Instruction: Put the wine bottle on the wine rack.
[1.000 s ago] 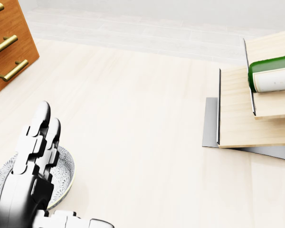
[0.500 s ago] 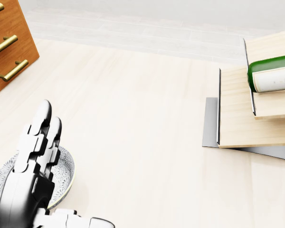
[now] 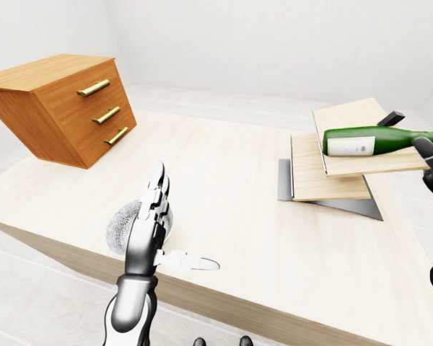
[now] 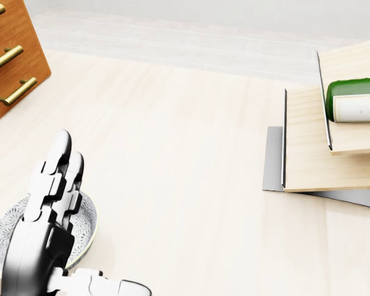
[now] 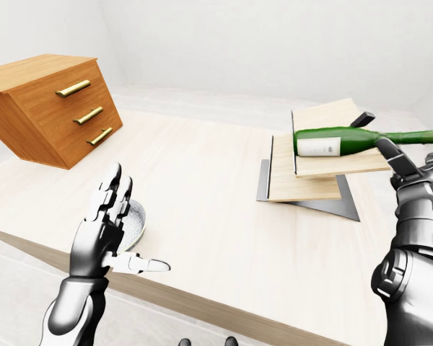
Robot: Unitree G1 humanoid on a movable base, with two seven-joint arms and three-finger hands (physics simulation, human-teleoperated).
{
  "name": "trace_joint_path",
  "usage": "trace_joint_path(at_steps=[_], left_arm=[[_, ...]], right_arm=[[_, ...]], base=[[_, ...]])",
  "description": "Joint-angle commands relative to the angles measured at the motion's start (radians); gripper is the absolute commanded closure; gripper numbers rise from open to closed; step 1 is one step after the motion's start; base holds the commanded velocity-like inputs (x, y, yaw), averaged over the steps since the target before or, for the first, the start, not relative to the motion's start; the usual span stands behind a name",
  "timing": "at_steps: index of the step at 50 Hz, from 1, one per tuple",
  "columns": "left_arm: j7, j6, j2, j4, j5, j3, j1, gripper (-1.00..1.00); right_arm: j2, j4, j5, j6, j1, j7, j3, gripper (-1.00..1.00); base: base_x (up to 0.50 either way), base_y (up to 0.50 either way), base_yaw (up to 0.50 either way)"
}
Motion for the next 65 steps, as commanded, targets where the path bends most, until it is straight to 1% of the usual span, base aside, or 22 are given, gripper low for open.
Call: trace_joint_path(at_steps=[1, 16, 30, 35, 45, 54, 65], left_arm=[[0.001, 0.0, -0.002, 0.008, 0.002, -0.004, -0.01, -1.0], [0.003, 0.0, -0.001, 0.005, 0.007, -0.013, -0.019, -1.0], [0.007, 0.0, 0.0, 0.002, 0.011, -0.021, -0.021, -1.0], [0.005, 0.0, 0.001, -0.007, 0.008, -0.02, -0.021, -1.0], [0.0, 0.0, 0.002, 0.001, 0.003, -0.017, -0.026, -1.0], [-0.005, 0.0, 0.002, -0.001, 0.0, -0.017, -0.031, -1.0], [-0.002, 0.0, -0.001, -0.014, 0.008, -0.029, -0.031, -1.0]], right_arm=[[-0.024, 0.025, 0.023, 0.0, 0.214, 0.02, -0.01, -1.0], [-0.025, 0.032, 0.04, 0.0, 0.239, 0.03, -0.008, -1.0], [-0.045, 0.024, 0.047, 0.0, 0.245, 0.047, -0.008, -1.0], [-0.059, 0.014, 0.05, 0.0, 0.253, 0.066, -0.008, -1.0], [-0.116, -0.031, 0.078, 0.0, 0.279, 0.114, -0.021, -1.0], [-0.166, -0.107, 0.111, 0.0, 0.312, 0.131, -0.038, -1.0], [-0.195, -0.231, 0.152, 0.0, 0.39, 0.126, -0.076, -1.0]], base=[[0.0, 0.0, 0.0], [0.0, 0.0, 0.0], [0.0, 0.0, 0.0], [0.0, 0.0, 0.0], [0.0, 0.0, 0.0], [0.0, 0.0, 0.0], [0.0, 0.0, 0.0]])
